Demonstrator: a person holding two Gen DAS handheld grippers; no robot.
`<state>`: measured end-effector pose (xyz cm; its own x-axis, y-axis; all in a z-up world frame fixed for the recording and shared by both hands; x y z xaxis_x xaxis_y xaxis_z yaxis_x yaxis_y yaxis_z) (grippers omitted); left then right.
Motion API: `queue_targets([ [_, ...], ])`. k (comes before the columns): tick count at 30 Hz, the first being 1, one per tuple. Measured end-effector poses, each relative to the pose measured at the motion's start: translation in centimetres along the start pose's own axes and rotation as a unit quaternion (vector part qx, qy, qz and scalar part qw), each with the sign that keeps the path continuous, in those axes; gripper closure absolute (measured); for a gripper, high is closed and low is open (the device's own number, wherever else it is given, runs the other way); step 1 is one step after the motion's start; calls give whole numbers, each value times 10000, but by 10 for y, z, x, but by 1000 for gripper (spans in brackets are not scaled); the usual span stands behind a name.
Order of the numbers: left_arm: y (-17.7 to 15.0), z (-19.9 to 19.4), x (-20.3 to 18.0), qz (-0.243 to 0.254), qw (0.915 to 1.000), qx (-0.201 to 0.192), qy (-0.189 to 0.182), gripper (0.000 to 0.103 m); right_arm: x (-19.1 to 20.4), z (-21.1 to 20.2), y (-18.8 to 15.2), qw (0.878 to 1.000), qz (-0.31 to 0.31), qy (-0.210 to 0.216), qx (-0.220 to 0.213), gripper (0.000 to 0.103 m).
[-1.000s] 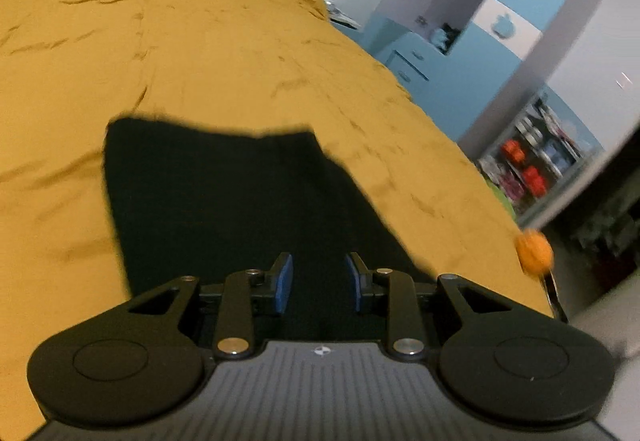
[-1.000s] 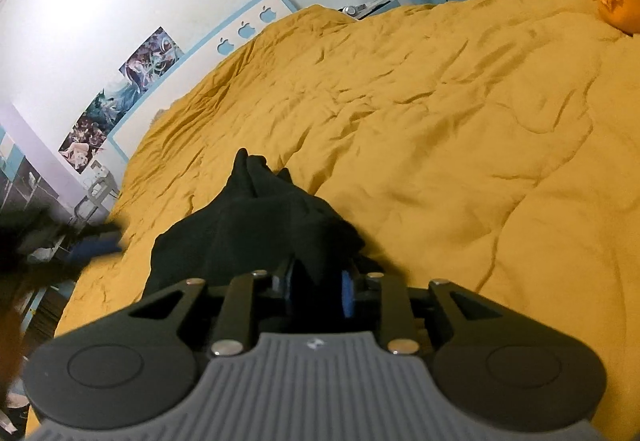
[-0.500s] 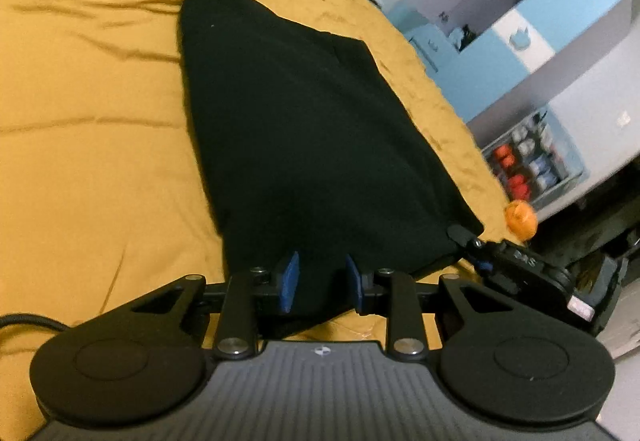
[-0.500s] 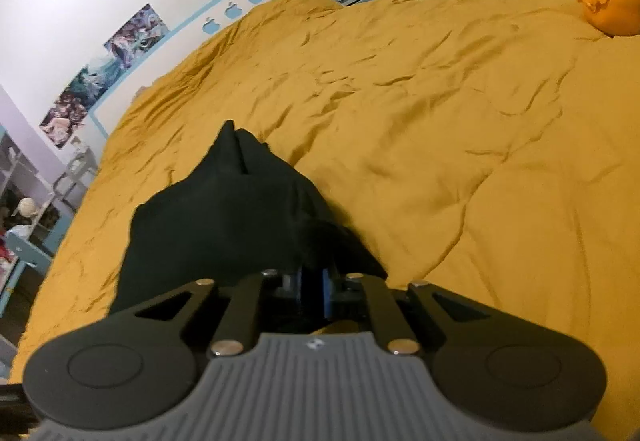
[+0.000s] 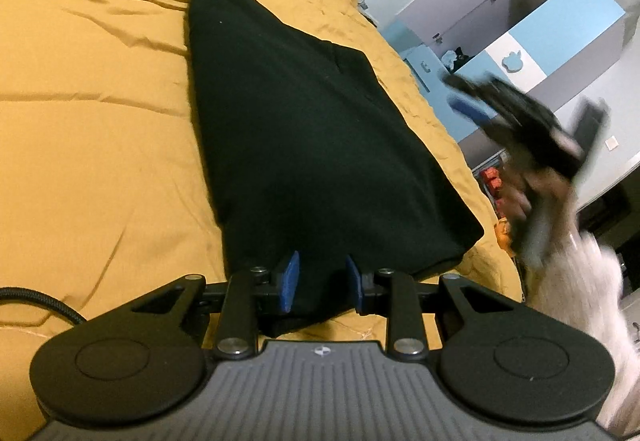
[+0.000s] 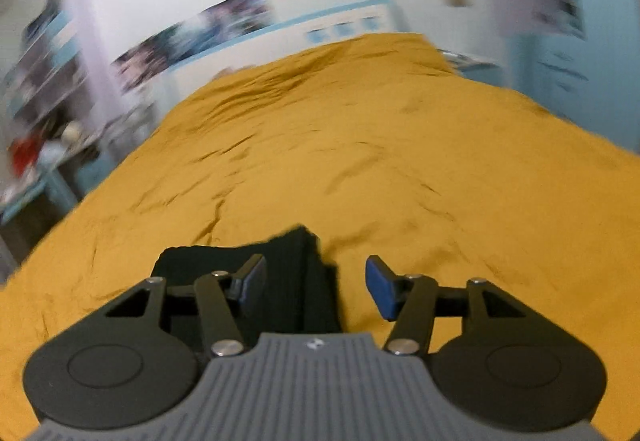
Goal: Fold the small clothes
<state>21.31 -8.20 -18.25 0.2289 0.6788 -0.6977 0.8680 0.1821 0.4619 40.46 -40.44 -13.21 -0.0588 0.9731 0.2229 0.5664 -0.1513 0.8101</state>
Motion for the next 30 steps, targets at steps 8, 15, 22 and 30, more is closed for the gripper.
queue_targets([
  [8,-2,4,-3,45,9999,90,80,69,1,108,4,9939,493,112,984,44],
  [15,1,5,2,-182,9996,191,-25,69,4,136,-10,9904,667,118,1204,86],
  [22,-2,3,1,-93,9998,184,45,69,5,145,-14,9911,441,-153,1244,93],
  [30,0,-1,-1,-45,9997,182,180,73,-19,80,-4,9910,894,-38,997,51],
])
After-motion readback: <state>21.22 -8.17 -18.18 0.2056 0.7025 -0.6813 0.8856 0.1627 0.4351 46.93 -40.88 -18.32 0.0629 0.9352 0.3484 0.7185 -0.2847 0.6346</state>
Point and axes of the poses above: each gripper's, at about its wrist camera, not at the fingertips, and z roughly the way its jaws point, x to its left, y to its top, the point moved 6 cm from there along z, roughly the way its jaws point, and after that the axes turned 5 degrees about -y, right-handed, at the moved point
